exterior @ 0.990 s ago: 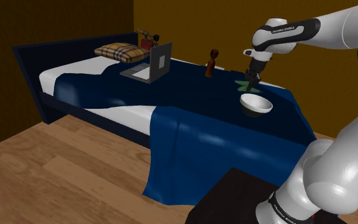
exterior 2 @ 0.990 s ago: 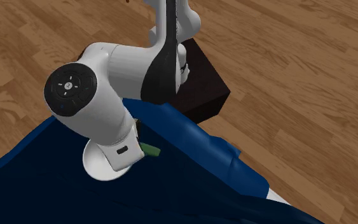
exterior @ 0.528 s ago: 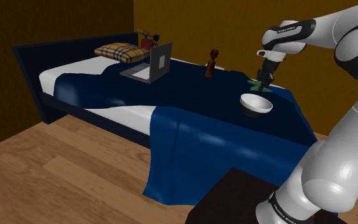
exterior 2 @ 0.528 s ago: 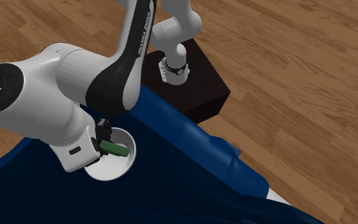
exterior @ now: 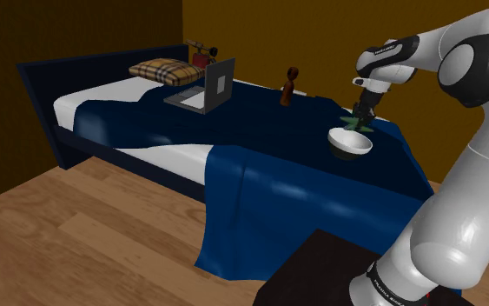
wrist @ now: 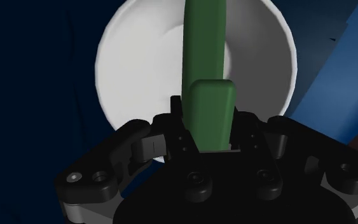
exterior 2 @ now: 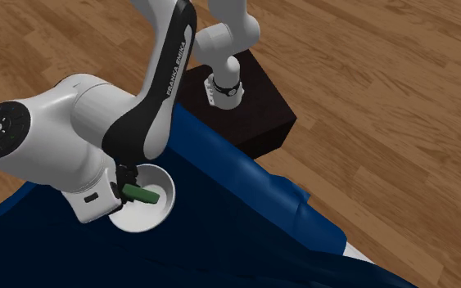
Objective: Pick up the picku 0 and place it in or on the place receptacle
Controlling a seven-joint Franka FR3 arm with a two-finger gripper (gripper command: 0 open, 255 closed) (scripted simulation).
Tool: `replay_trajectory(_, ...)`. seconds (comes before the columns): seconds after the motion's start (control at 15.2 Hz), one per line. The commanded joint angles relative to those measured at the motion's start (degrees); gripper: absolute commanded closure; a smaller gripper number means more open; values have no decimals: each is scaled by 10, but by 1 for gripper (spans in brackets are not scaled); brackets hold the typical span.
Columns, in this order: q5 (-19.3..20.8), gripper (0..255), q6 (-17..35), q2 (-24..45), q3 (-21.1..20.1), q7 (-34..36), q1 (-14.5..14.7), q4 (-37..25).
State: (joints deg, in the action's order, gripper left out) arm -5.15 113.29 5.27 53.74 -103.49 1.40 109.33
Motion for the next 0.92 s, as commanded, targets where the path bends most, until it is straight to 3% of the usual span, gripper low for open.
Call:
replay_trajectory(0.0, -4, 255, 16, 4, 0, -4, -1, 13)
replay_trajectory(0.33, -24, 255, 54, 24, -3, -17, -6, 40)
replay_trajectory(0.86, -24, 255, 54, 24, -3, -17, -6, 40)
